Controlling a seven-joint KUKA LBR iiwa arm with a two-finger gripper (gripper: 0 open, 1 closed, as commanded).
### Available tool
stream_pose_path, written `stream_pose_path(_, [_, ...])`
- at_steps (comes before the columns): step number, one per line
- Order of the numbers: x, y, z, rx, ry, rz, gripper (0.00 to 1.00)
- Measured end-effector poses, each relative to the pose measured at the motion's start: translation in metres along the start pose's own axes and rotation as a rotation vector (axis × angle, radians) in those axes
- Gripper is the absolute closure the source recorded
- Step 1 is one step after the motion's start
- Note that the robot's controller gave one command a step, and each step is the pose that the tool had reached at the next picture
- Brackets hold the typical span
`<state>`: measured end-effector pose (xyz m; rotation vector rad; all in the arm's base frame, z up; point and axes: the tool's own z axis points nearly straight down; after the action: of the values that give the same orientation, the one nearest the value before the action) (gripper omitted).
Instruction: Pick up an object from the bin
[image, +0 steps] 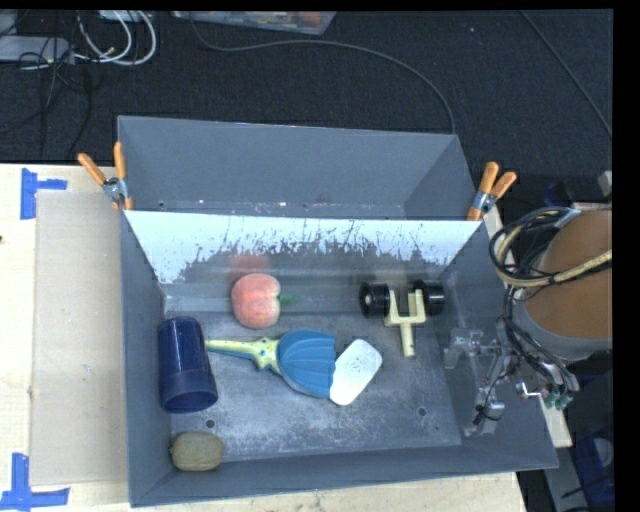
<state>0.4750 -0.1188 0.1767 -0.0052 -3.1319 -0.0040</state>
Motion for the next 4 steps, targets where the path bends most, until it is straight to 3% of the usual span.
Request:
stream_pose_path(1, [-0.002,0.0,-0.004,0.002,-0.007,-0.005,0.0])
stream_pose_path(2, [-0.019,0.045,0.065,0.001,-0.006,-0.061,0.0])
stream_pose_path(3, [-0.01,0.068,0.069,0.001,0.0,-0.215,0.0])
stream_pose_path(4, [-0.071,0.099,0.073,0.002,-0.007,-0.302,0.0])
